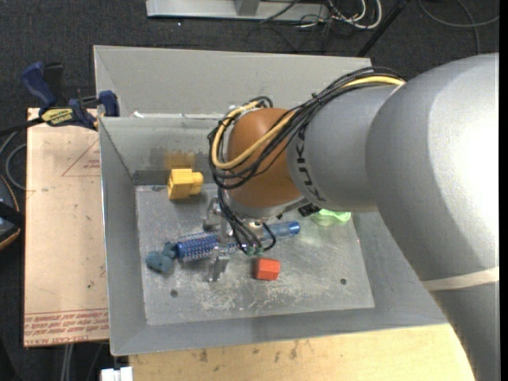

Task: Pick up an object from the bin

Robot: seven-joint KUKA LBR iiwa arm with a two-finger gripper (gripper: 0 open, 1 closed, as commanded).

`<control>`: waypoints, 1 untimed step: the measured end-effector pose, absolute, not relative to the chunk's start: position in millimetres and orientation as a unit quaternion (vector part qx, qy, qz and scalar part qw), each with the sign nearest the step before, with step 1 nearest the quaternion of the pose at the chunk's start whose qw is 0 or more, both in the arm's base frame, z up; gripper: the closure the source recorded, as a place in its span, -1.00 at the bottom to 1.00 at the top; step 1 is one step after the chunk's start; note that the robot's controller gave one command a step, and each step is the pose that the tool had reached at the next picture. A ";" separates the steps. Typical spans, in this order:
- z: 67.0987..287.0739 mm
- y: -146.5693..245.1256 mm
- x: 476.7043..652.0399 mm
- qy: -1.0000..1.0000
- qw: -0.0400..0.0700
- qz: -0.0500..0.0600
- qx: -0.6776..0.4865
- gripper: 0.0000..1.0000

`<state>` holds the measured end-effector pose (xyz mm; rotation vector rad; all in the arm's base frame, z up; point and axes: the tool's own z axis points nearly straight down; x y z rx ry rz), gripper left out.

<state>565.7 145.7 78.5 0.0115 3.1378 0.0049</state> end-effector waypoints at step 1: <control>79.5 146.5 566.6 1.000 0.001 0.001 0.004 -1.00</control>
Offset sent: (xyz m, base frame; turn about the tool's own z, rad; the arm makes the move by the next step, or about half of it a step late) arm 0.0000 0.0000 0.0000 0.0000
